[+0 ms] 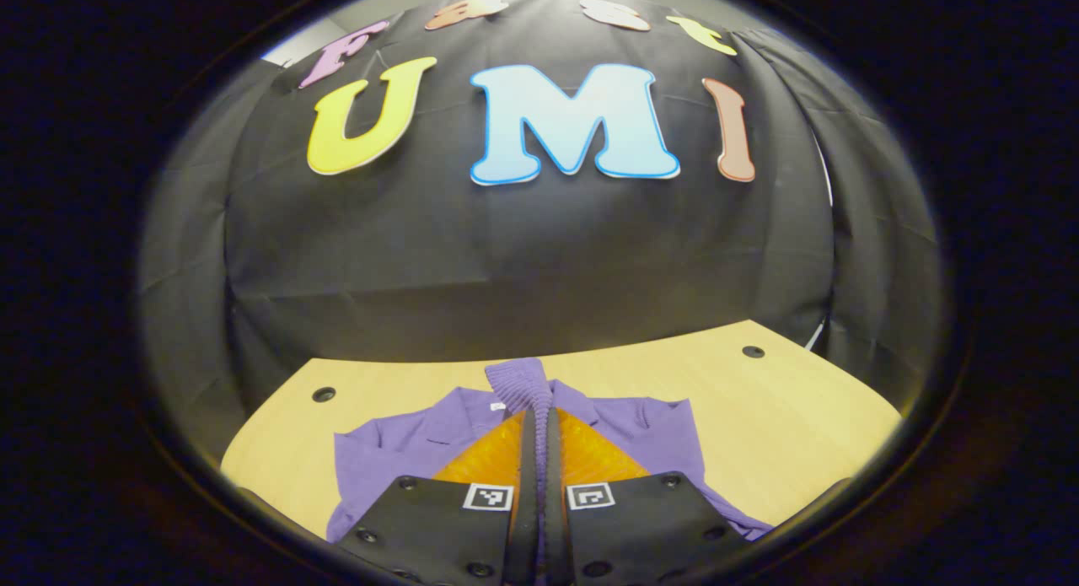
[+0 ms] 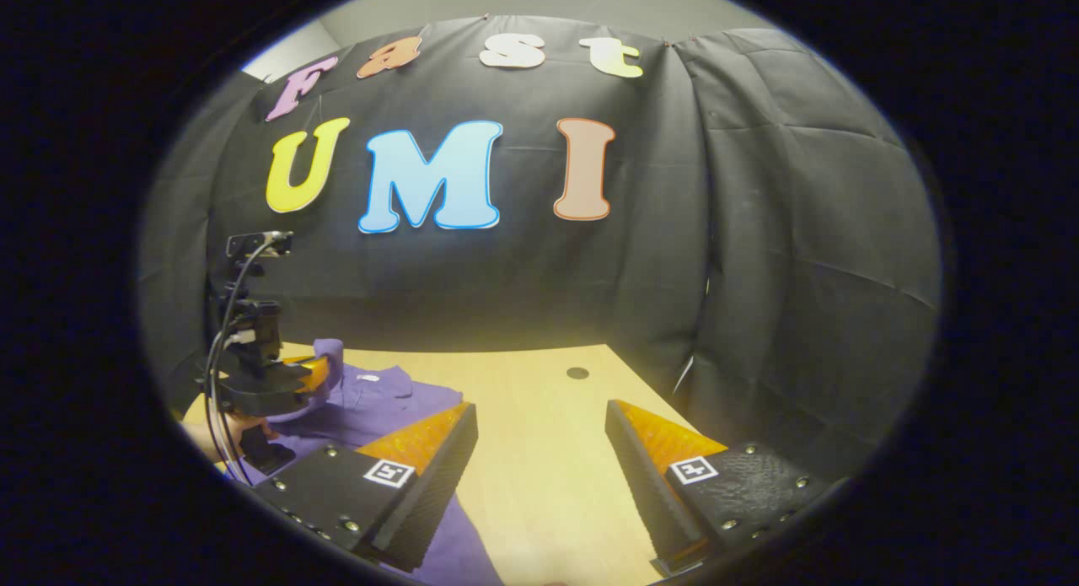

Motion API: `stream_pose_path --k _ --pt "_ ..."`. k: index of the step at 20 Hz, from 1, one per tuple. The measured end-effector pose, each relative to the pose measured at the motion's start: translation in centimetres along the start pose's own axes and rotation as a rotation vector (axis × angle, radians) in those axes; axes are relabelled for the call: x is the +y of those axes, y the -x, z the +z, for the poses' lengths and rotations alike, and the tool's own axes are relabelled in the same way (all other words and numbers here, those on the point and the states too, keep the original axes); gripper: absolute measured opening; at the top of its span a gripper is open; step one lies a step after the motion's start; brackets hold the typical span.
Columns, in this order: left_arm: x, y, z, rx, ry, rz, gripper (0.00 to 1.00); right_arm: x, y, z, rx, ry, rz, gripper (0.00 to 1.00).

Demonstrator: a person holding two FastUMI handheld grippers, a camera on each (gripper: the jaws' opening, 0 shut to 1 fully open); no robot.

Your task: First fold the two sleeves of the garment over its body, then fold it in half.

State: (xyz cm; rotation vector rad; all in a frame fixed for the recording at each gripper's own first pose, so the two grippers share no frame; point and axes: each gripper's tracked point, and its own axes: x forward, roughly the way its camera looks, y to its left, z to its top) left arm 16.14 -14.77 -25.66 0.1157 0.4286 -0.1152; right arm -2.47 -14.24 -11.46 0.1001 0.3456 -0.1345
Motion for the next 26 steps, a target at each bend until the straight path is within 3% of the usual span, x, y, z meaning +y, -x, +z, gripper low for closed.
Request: stream_pose_path --k 12,21,25,26 --pt "-7.3 -5.6 -5.8 0.119 -0.022 -0.097 0.09 -1.0 -1.3 -4.0 0.079 -0.009 0.011 0.94" --pt "-9.4 -7.2 -10.3 0.199 -0.015 -0.1 0.1 -1.1 -2.0 -5.7 0.114 0.024 0.043 0.94" --pt "-10.3 -7.0 -11.0 0.224 0.031 -0.146 0.16 -0.3 -2.1 -5.6 0.115 0.042 0.078 0.94" --pt "-10.6 -6.9 -10.9 0.221 0.034 -0.156 0.23 -0.2 -2.1 -5.6 0.11 0.043 0.078 0.94"
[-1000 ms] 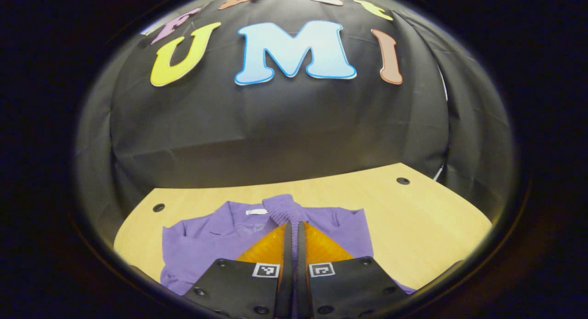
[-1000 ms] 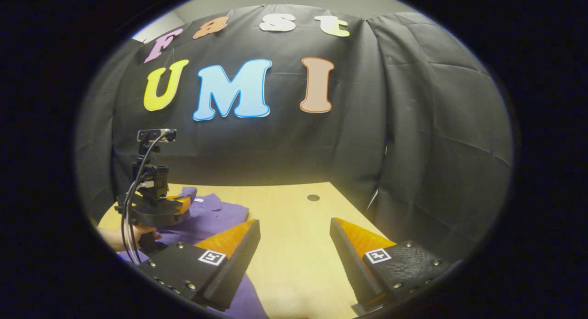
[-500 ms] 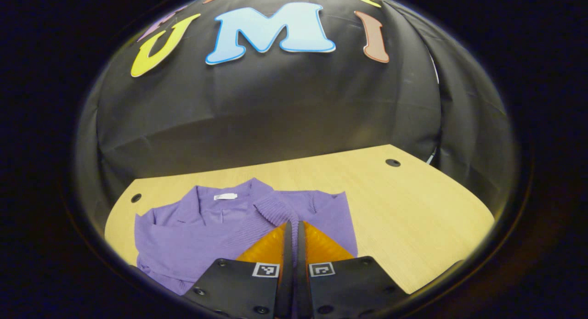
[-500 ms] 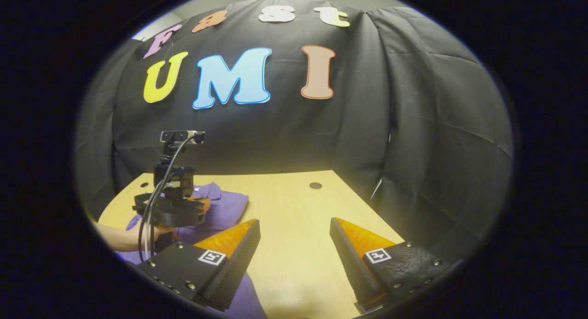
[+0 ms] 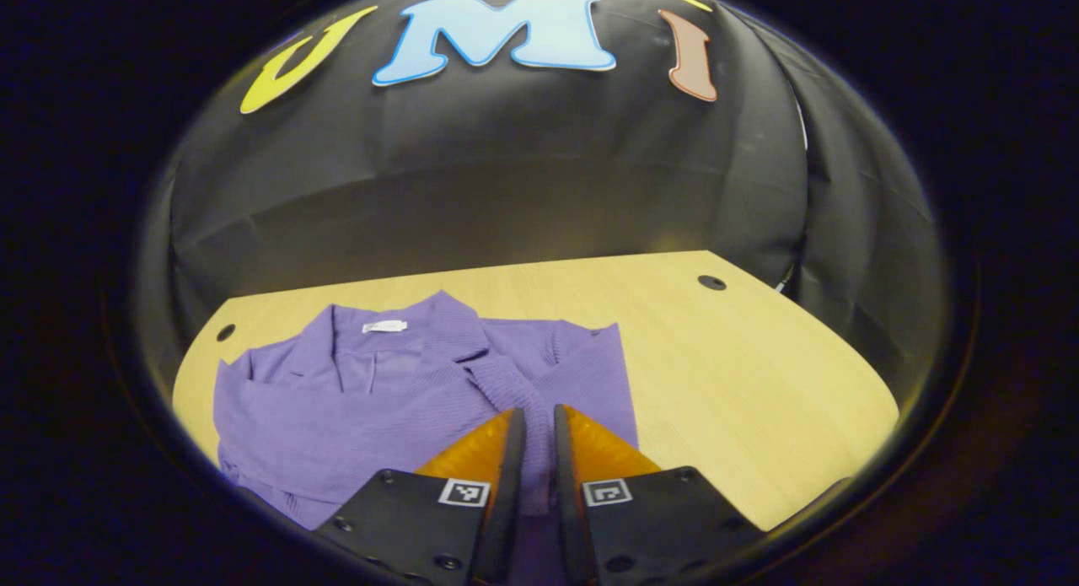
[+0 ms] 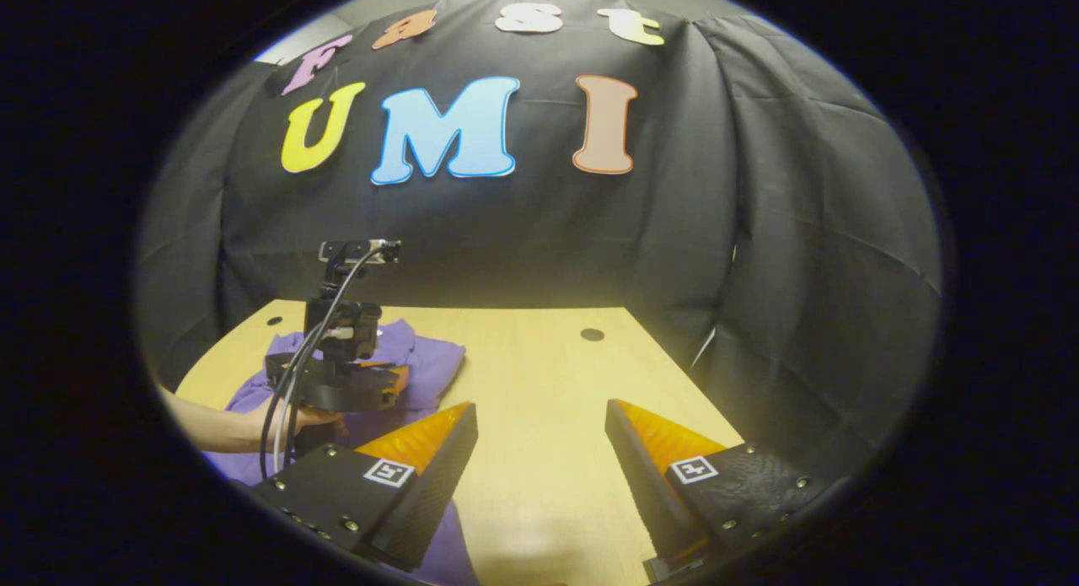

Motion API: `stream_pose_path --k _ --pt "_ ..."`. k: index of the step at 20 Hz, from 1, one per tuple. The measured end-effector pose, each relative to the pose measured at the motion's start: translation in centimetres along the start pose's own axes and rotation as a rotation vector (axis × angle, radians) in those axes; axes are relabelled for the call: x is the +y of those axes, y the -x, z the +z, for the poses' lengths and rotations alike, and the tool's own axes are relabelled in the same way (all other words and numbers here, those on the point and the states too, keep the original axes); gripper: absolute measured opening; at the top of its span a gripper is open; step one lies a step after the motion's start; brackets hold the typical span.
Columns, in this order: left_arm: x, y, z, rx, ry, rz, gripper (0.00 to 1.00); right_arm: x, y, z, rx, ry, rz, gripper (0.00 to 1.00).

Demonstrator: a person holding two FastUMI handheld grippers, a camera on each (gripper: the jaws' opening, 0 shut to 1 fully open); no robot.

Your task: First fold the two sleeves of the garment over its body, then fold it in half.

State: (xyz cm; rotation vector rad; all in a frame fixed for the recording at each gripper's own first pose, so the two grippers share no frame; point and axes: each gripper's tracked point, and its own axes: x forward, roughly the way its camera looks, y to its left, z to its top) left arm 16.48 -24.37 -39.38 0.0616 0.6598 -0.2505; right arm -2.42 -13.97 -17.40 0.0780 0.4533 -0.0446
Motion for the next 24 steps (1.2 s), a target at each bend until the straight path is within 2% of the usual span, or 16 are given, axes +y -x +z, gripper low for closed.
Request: stream_pose_path --k 1,4,9,10,11,14,16,24 --pt "-0.4 0.1 0.1 -0.004 -0.001 -0.013 0.35 0.1 0.1 0.0 -0.003 0.003 -0.007 0.94" --pt "-1.0 1.2 0.7 -0.019 0.001 -0.06 0.55 0.9 0.5 -0.2 0.001 0.01 -0.023 0.94" --pt "1.9 6.8 2.3 -0.077 0.025 -0.061 0.85 3.8 1.7 -0.5 0.006 0.0 -0.001 0.93" --pt "2.9 8.3 2.3 -0.088 0.029 -0.054 0.89 4.4 1.8 -0.7 0.005 0.001 0.003 0.94" --pt "4.1 9.8 2.3 -0.099 0.036 -0.041 0.92 4.8 2.0 -1.1 0.009 0.007 -0.002 0.94" --pt "7.5 14.4 1.1 -0.109 0.056 -0.003 0.92 6.1 2.9 -2.2 0.01 0.001 -0.001 0.94" --pt "9.8 17.7 -0.6 -0.104 0.069 0.02 0.94 6.6 3.5 -3.7 0.031 -0.004 -0.006 0.94" --pt "17.1 28.7 -9.0 -0.054 0.041 0.08 0.94 9.6 6.4 -10.4 0.164 -0.069 -0.026 0.94"
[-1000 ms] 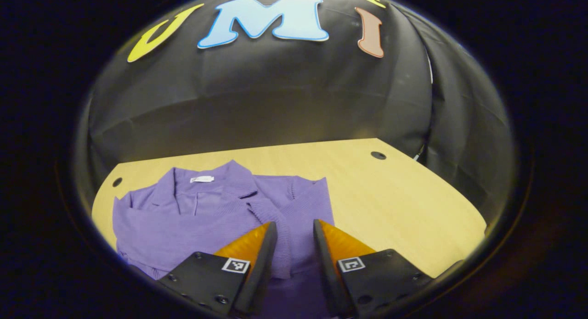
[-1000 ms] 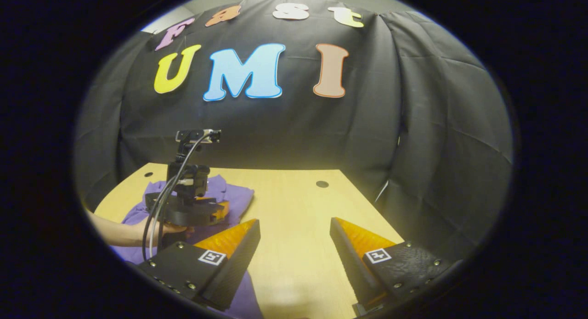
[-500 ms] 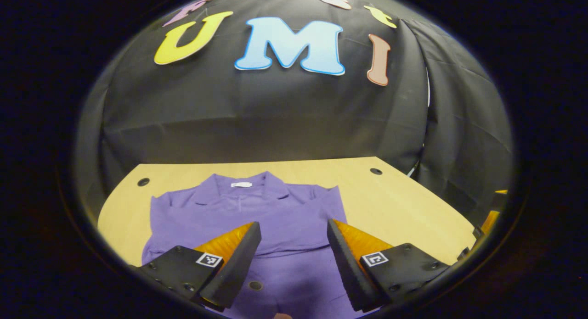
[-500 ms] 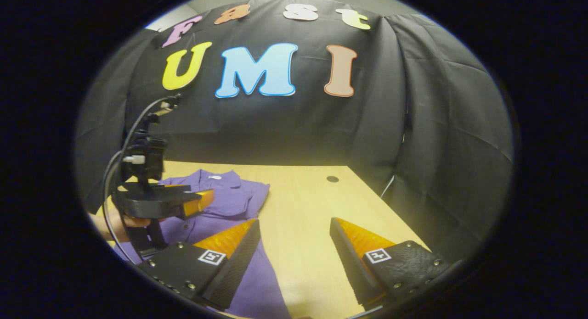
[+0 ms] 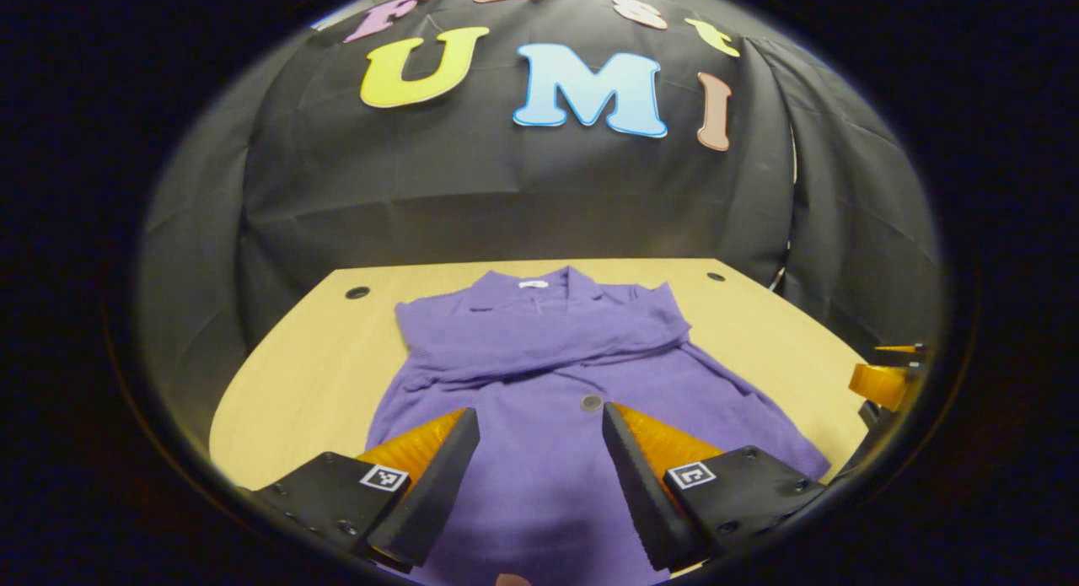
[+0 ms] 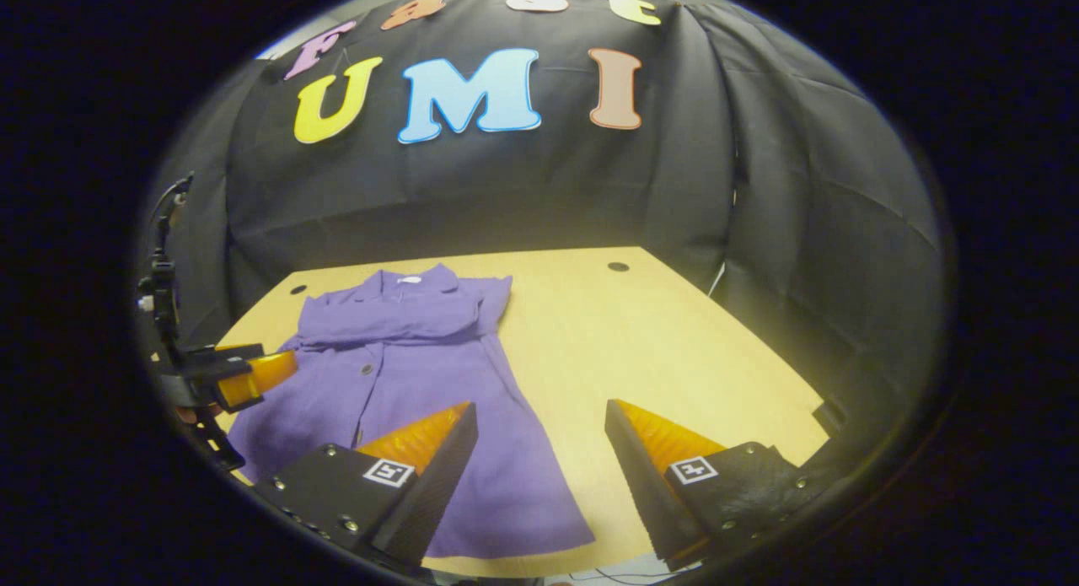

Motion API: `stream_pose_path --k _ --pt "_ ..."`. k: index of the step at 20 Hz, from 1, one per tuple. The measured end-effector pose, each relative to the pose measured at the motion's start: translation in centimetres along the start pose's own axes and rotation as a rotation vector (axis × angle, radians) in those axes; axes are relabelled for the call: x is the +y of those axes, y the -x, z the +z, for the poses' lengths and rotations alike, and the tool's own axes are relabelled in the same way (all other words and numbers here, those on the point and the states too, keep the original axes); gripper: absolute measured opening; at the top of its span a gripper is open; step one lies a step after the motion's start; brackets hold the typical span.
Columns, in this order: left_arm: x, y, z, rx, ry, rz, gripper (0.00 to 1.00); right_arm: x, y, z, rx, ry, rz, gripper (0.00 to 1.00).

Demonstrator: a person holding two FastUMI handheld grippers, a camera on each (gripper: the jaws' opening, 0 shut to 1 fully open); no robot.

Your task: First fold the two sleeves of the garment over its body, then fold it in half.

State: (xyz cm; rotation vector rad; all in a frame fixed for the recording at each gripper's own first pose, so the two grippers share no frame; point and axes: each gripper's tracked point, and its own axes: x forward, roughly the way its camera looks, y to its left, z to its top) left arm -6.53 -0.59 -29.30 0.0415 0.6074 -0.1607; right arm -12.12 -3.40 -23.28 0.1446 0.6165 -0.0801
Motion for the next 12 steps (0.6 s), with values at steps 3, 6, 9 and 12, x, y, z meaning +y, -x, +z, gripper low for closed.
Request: stream_pose_path --k 3,6,9,12 --pt "3.2 3.6 -3.2 0.024 -0.002 0.028 0.96 0.5 0.9 -2.2 0.045 0.01 -0.005 0.95" --pt "5.5 6.0 -6.2 0.055 0.012 0.062 0.94 0.8 1.8 -3.5 0.073 0.013 0.01 0.95" --pt "7.5 8.0 -8.6 0.087 0.043 0.085 0.94 0.9 1.9 -4.9 0.101 0.012 0.032 0.94" --pt "10.0 10.0 -11.1 0.12 0.055 0.115 0.94 0.4 1.8 -6.4 0.141 -0.009 0.042 0.94"
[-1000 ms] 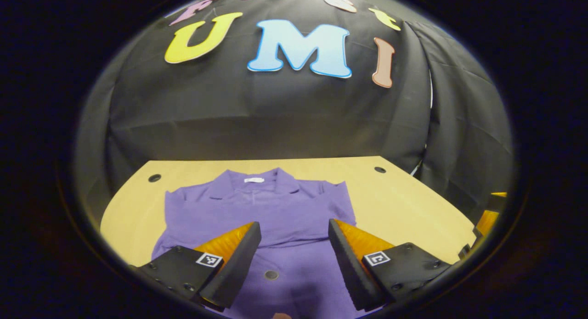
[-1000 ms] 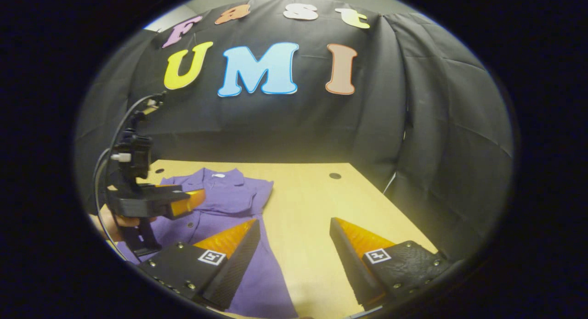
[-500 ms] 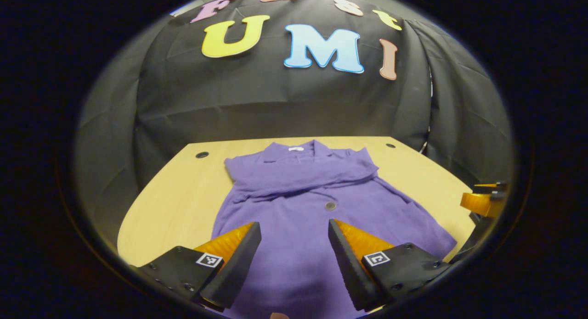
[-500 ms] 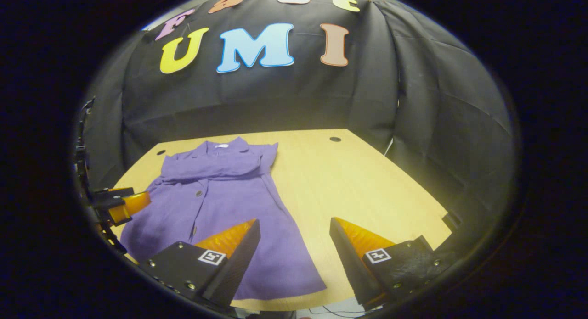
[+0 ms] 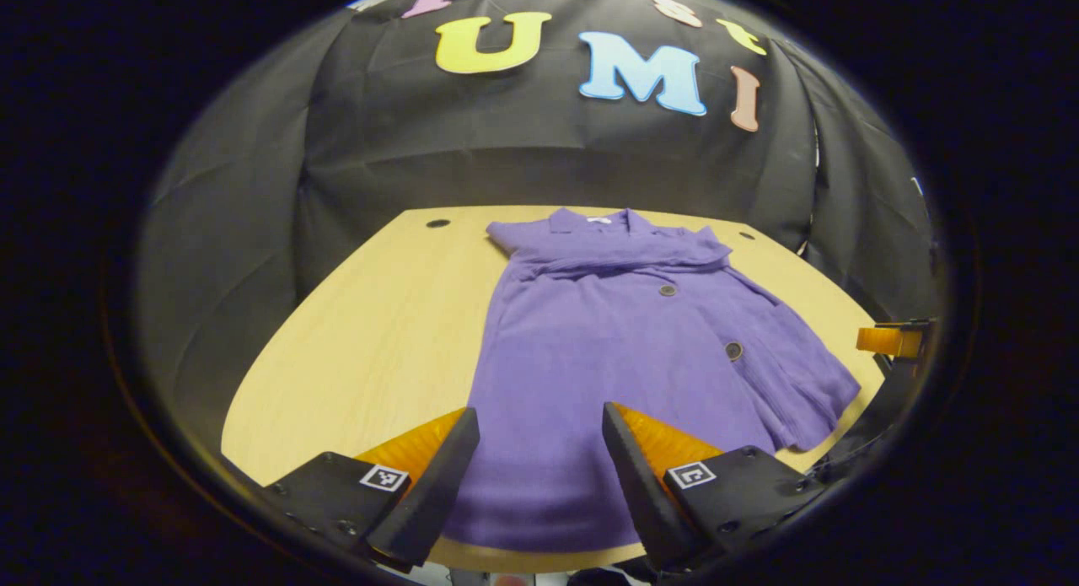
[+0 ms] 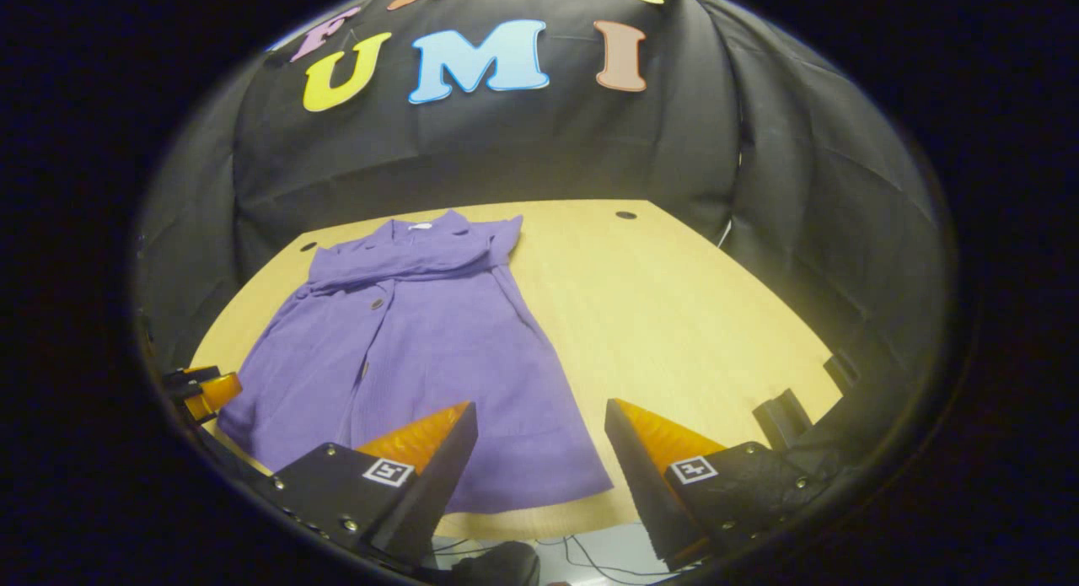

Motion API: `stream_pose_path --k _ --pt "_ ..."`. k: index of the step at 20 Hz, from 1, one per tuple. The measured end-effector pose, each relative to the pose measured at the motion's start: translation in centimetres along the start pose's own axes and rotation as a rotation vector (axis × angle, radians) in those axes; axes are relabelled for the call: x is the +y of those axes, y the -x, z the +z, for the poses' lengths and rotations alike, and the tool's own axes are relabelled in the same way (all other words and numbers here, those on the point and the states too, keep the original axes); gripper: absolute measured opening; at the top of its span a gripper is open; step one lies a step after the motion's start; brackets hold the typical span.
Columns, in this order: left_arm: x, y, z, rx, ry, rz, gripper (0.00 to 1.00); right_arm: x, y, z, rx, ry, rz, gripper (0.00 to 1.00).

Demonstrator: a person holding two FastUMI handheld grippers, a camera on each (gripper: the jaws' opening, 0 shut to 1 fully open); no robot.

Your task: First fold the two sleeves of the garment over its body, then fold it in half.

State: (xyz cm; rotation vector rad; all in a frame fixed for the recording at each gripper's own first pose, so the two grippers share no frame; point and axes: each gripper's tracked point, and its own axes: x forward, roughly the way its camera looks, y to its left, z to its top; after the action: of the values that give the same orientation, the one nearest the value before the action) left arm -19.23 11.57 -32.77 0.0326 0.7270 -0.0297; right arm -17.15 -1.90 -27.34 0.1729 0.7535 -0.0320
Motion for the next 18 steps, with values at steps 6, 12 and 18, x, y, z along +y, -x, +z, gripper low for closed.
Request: stream_pose_path --k 6,12,18 --pt "2.2 1.4 -3.6 0.066 -0.024 0.012 0.94 -1.8 -0.4 -2.8 0.084 -0.015 0.011 0.95" --pt "1.7 1.6 -4.8 0.075 -0.043 0.029 0.94 -1.9 -1.8 -3.8 0.128 -0.048 0.058 0.95" --pt "1.3 1.6 -5.0 0.072 -0.032 0.048 0.95 -1.2 -2.8 -5.7 0.176 -0.047 0.083 0.96"
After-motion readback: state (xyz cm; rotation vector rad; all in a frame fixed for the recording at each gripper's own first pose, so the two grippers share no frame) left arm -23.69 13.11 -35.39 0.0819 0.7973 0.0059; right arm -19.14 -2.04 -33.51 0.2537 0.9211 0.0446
